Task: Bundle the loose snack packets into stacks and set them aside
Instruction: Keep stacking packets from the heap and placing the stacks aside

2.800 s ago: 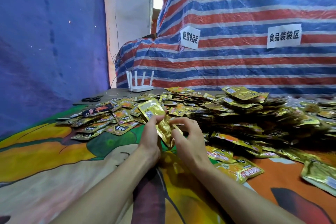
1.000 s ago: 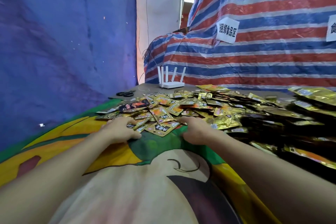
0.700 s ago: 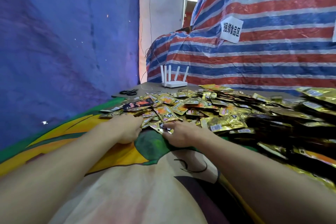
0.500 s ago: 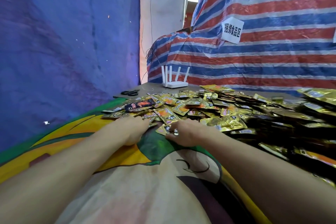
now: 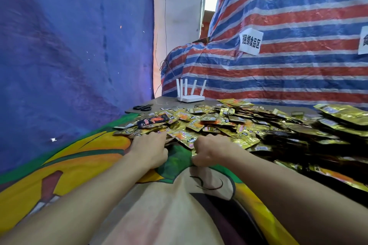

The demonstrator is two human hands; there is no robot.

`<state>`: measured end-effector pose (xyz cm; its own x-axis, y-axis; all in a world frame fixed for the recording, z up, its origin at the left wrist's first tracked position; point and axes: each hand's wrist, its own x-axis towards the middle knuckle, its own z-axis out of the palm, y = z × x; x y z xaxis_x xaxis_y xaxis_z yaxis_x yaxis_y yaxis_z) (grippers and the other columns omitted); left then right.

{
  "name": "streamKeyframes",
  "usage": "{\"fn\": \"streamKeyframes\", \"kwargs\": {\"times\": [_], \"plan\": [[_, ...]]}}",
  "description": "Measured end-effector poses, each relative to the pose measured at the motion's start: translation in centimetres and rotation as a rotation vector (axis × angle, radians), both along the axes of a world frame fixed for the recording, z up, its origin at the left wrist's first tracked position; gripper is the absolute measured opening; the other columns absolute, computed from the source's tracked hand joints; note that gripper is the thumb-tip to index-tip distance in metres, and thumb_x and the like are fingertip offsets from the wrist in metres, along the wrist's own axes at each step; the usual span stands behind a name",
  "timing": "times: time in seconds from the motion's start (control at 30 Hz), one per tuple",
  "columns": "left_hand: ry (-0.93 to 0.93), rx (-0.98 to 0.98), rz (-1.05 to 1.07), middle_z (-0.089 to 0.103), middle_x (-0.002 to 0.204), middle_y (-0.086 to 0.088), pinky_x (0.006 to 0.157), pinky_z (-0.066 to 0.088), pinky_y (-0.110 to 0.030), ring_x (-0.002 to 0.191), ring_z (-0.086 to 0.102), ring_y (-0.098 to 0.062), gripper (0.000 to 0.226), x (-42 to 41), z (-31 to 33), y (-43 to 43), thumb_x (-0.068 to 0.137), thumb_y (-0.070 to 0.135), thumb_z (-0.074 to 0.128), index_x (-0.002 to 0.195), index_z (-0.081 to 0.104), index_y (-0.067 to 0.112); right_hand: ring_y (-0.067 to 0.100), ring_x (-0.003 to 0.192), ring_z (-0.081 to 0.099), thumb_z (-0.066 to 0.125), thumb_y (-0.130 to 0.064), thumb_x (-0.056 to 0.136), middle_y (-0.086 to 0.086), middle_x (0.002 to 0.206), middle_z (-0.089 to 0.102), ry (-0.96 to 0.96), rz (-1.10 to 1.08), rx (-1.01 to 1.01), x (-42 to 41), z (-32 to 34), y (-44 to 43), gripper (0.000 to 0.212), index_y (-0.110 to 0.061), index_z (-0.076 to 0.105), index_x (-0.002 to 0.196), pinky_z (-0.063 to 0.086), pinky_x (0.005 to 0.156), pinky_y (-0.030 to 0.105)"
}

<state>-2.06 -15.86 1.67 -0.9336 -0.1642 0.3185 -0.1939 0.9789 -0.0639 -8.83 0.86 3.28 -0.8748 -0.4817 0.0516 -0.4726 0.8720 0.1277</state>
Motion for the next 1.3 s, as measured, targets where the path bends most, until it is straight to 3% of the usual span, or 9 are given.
{"fn": "streamKeyframes", "kwargs": {"times": [0.1,0.23,0.3,0.4,0.57,0.73,0.9,1.1,1.3], "plan": [[0.047,0.068,0.033,0.056,0.122,-0.003,0.083,0.041,-0.04,0.115,0.058,-0.03,0.024,0.3,-1.6,0.7,0.094,0.036,0.052,0.111,0.045,0.021,0.033,0.11,0.05,0.054,-0.053,0.093,0.011,0.112,0.06,0.113,-0.051,-0.076,-0.9,-0.8,-0.8,0.039,-0.016,0.047,0.082,0.042,0.094,0.047],[0.145,0.108,0.069,0.053,0.121,0.002,0.077,0.037,-0.038,0.117,0.057,-0.027,0.032,0.4,-3.0,1.0,0.092,0.037,0.054,0.12,0.047,0.024,0.039,0.143,0.029,0.051,-0.061,0.094,0.012,0.154,0.04,-0.155,-0.082,-0.263,-2.7,-1.8,-1.9,0.066,-0.028,0.04,0.15,0.028,0.114,0.053],[0.149,0.094,0.07,0.052,0.122,0.002,0.074,0.032,-0.038,0.117,0.057,-0.027,0.031,0.4,-3.1,0.9,0.093,0.037,0.054,0.12,0.046,0.024,0.037,0.136,0.041,0.049,-0.064,0.094,0.011,0.143,0.054,-0.176,-0.088,-0.248,-3.2,-1.9,-2.6,0.058,-0.028,0.052,0.139,0.034,0.111,0.053],[0.142,0.109,0.066,0.051,0.124,0.001,0.077,0.036,-0.039,0.119,0.056,-0.028,0.033,0.4,-3.0,0.9,0.093,0.036,0.053,0.123,0.046,0.024,0.032,0.099,0.059,0.057,-0.05,0.098,0.013,0.112,0.065,-0.043,-0.017,-0.207,-3.1,-1.6,-3.6,0.036,-0.014,0.054,0.097,0.049,0.078,0.039],[0.13,0.13,0.07,0.051,0.125,-0.001,0.083,0.04,-0.041,0.119,0.056,-0.029,0.035,0.4,-2.9,0.8,0.094,0.037,0.054,0.125,0.045,0.023,0.029,0.08,0.052,0.059,-0.013,0.097,0.007,0.08,0.045,0.01,0.128,-0.003,-1.4,0.2,-3.4,0.01,-0.009,0.05,0.093,0.042,0.066,0.035],[0.12,0.146,0.068,0.051,0.126,-0.002,0.085,0.042,-0.041,0.119,0.056,-0.03,0.036,0.5,-3.0,0.6,0.094,0.035,0.053,0.127,0.045,0.023,0.033,0.091,0.055,0.056,-0.014,0.094,0.007,0.092,0.047,0.056,-0.001,-0.006,0.1,0.4,-2.0,0.013,-0.012,0.044,0.096,0.047,0.078,0.042],[0.107,0.135,0.066,0.05,0.129,-0.003,0.088,0.042,-0.042,0.12,0.055,-0.03,0.04,0.5,-3.0,0.8,0.095,0.036,0.053,0.132,0.043,0.022,0.031,0.101,0.063,0.055,-0.009,0.097,0.01,0.108,0.061,0.267,-0.035,-0.073,0.8,0.0,-1.1,0.018,-0.008,0.061,0.114,0.039,0.065,0.035],[0.097,0.108,0.067,0.049,0.131,-0.005,0.088,0.043,-0.043,0.12,0.055,-0.031,0.044,0.5,-2.9,1.0,0.096,0.033,0.052,0.137,0.04,0.02,0.027,0.079,0.055,0.057,-0.033,0.094,0.004,0.081,0.049,0.001,-0.072,-0.03,0.3,-0.4,-0.5,0.031,-0.015,0.042,0.075,0.046,0.067,0.034],[0.139,0.106,0.076,0.051,0.132,-0.005,0.086,0.043,-0.043,0.12,0.057,-0.032,0.04,0.5,-2.9,1.0,0.1,0.024,0.046,0.139,0.039,0.018,0.015,0.061,0.046,0.062,-0.018,0.09,0.002,0.077,0.045,-0.036,0.035,0.113,0.6,1.5,0.2,0.025,-0.013,0.044,0.074,0.035,0.046,0.027]]}}
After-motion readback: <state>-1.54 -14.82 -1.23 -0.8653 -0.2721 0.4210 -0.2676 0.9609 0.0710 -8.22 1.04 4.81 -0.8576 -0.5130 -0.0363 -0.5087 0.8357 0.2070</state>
